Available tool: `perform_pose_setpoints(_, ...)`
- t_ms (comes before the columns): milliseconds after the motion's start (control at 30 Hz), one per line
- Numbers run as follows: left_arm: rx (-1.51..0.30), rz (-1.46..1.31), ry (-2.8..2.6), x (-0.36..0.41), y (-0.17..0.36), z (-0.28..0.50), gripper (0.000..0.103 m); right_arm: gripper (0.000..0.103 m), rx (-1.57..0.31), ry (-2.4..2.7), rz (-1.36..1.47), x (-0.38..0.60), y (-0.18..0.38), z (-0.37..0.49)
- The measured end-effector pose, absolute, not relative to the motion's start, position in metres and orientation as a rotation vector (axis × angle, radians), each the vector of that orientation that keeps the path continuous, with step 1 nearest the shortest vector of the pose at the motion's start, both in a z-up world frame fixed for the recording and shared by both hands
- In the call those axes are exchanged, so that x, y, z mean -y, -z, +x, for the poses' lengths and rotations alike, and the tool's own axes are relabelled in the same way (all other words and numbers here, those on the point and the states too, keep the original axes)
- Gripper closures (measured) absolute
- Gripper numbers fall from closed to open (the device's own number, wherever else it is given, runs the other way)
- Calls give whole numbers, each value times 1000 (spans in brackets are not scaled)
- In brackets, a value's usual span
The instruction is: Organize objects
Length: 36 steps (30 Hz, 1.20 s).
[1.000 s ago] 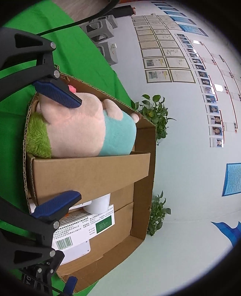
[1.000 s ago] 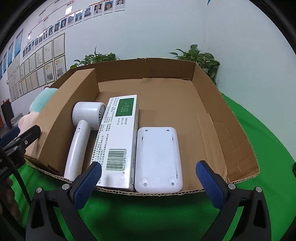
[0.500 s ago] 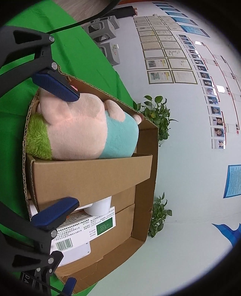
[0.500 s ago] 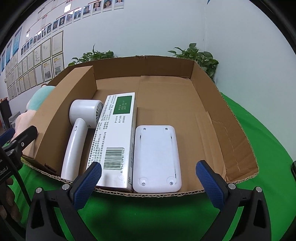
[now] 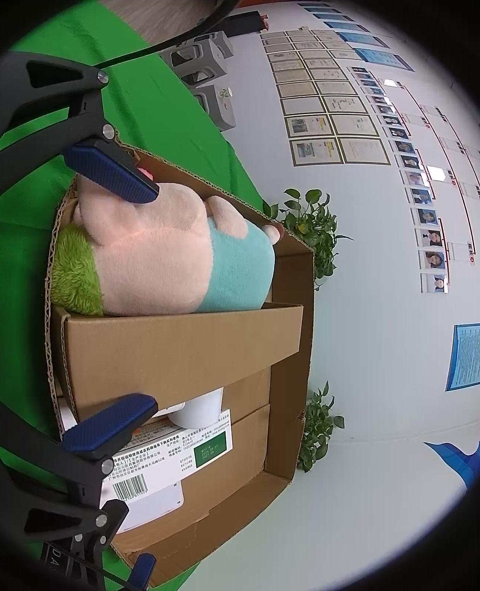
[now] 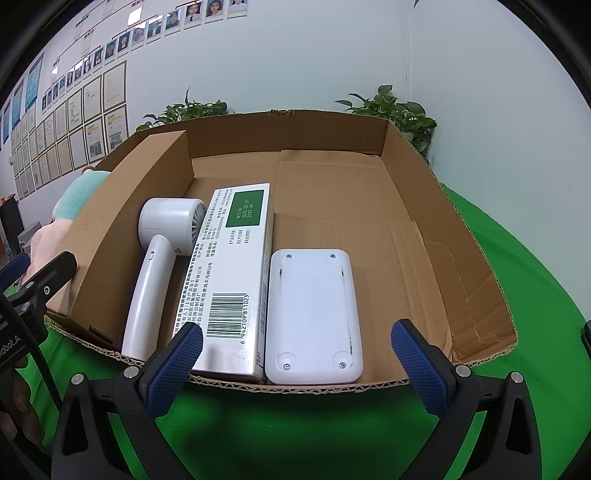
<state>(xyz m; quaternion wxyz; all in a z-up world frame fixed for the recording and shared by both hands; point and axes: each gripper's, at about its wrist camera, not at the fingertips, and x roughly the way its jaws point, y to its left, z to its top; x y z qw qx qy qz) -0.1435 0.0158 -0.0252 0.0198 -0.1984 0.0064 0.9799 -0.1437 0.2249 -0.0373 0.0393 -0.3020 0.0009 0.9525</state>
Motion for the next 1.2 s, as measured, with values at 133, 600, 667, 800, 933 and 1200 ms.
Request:
perform_pose_setpoints(133, -21, -615, -3041, -16, 25, -143, 0, 0, -4, -2920, -926, -225, 37, -144)
perform_pose_setpoints(600, -22, -616, -3035, -16, 25, -144, 0, 0, -3, -2918, -927, -223, 38, -144)
perform_pose_setpoints(667, -21, -616, -3034, -15, 25, -144, 0, 0, -4, -2919, -927, -223, 38, -144)
perform_pose_setpoints(800, -20, -616, -3032, -15, 25, -144, 0, 0, -4, -2919, -927, -223, 38, -143)
perform_pose_setpoints(933, -20, -616, -3032, -15, 25, -144, 0, 0, -4, -2918, -927, -223, 38, -143)
perform_pose_setpoints(1200, -30, -610, -3038, -15, 24, -143, 0, 0, -7, -2920, -926, -223, 38, -143)
